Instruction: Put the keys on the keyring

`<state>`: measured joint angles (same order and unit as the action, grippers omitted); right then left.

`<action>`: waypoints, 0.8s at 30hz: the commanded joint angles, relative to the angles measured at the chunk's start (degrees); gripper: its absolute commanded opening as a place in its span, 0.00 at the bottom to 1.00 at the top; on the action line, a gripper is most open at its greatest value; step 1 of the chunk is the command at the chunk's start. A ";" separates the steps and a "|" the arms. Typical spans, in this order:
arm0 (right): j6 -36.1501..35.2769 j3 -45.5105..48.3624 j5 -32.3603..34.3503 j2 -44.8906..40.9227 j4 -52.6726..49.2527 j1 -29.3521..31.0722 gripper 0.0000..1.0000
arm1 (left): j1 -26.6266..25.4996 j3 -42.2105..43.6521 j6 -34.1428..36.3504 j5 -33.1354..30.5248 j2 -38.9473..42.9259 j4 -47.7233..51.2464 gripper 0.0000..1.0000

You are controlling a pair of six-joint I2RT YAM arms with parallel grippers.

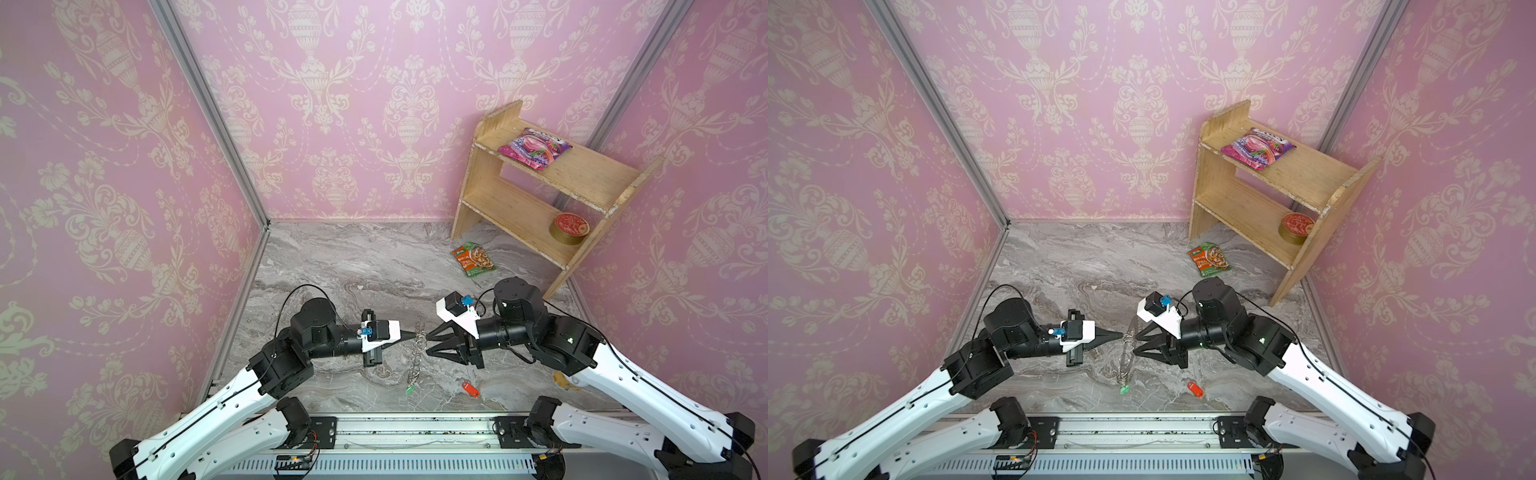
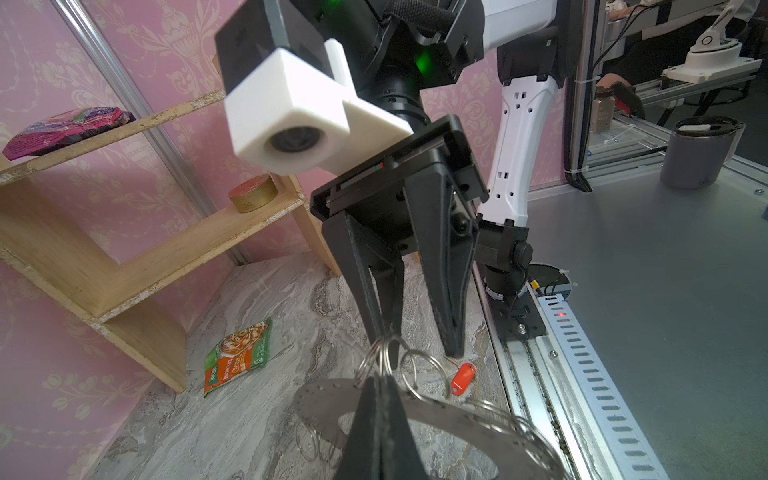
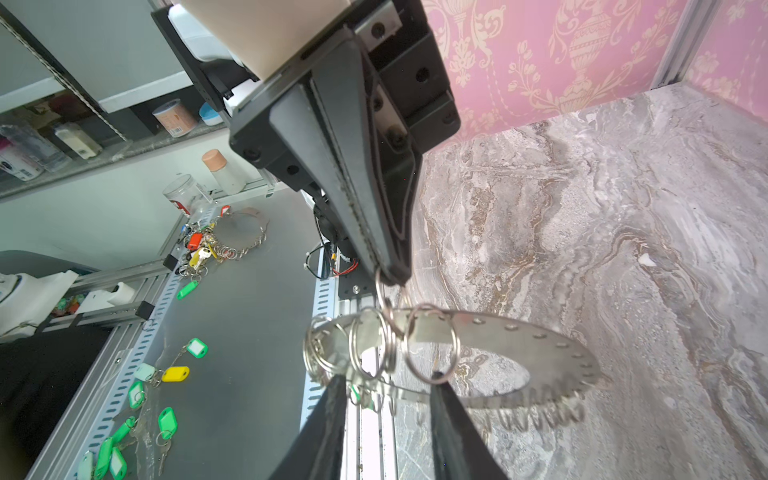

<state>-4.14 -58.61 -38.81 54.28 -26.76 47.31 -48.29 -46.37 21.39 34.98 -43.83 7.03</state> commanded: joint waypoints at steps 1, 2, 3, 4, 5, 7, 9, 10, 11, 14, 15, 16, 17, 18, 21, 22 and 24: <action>2.52 -2.07 -3.71 0.62 1.69 -0.33 0.31 | -0.49 -1.28 0.32 -0.66 0.77 -1.20 0.00; 2.75 -2.16 -3.98 0.81 1.46 -0.30 0.30 | -0.49 -1.18 0.33 -0.78 0.70 -1.27 0.00; 2.87 -2.29 -4.02 0.83 1.28 -0.32 0.29 | -0.49 -1.09 0.41 -0.86 0.68 -1.47 0.00; 2.96 -2.28 -4.13 0.82 1.22 -0.34 0.28 | -0.49 -1.03 0.41 -0.94 0.73 -1.56 0.00; 3.13 -2.29 -4.22 0.90 1.07 -0.34 0.27 | -0.49 -1.00 0.48 -1.05 0.68 -1.66 0.00; 3.29 -2.31 -4.22 1.06 0.76 -0.34 0.25 | -0.49 -0.92 0.50 -1.36 0.77 -1.84 0.00; 3.69 -2.08 -4.30 1.30 1.05 -0.37 0.23 | -0.49 -0.95 0.50 -1.56 0.94 -1.90 0.00; 3.87 -2.04 -4.29 1.46 1.25 -0.33 0.21 | -0.49 -0.94 0.50 -1.71 0.86 -1.93 0.00; 3.89 -1.95 -4.24 1.54 1.14 -0.29 0.19 | -0.49 -1.00 0.56 -1.91 0.98 -1.93 0.00; 4.05 -1.51 -3.79 1.48 1.06 -0.32 0.13 | -0.49 -1.00 0.78 -2.53 1.29 -1.84 0.00; 4.28 -1.30 -3.65 1.24 1.10 -0.35 0.12 | -0.49 -1.00 0.84 -2.70 1.44 -1.75 0.00; 4.43 -1.20 -3.27 1.05 1.26 -0.36 0.12 | -0.49 -1.00 0.93 -2.89 1.58 -1.70 0.00; 4.59 -1.06 -3.10 0.76 1.31 -0.31 0.09 | -0.49 -1.00 0.96 -3.06 1.68 -1.60 0.00; 4.86 -0.90 -2.74 0.50 1.45 -0.37 0.08 | -0.49 -0.93 1.03 -3.16 1.73 -1.64 0.00; 5.13 -0.54 -1.93 -0.29 1.65 -0.37 0.05 | -0.49 -0.83 1.07 -3.33 1.75 -1.80 0.00; 5.28 -0.49 -1.68 -0.48 1.78 -0.33 0.03 | -0.49 -0.83 1.03 -3.25 1.78 -1.95 0.00; 5.33 -0.52 -1.15 -0.96 2.13 -0.29 0.00 | -0.49 -0.84 0.92 -3.16 1.70 -2.19 0.00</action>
<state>0.30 -59.18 -40.69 54.74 -26.13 47.31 -48.29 -46.37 21.56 32.60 -42.94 6.94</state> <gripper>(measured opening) 0.038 0.044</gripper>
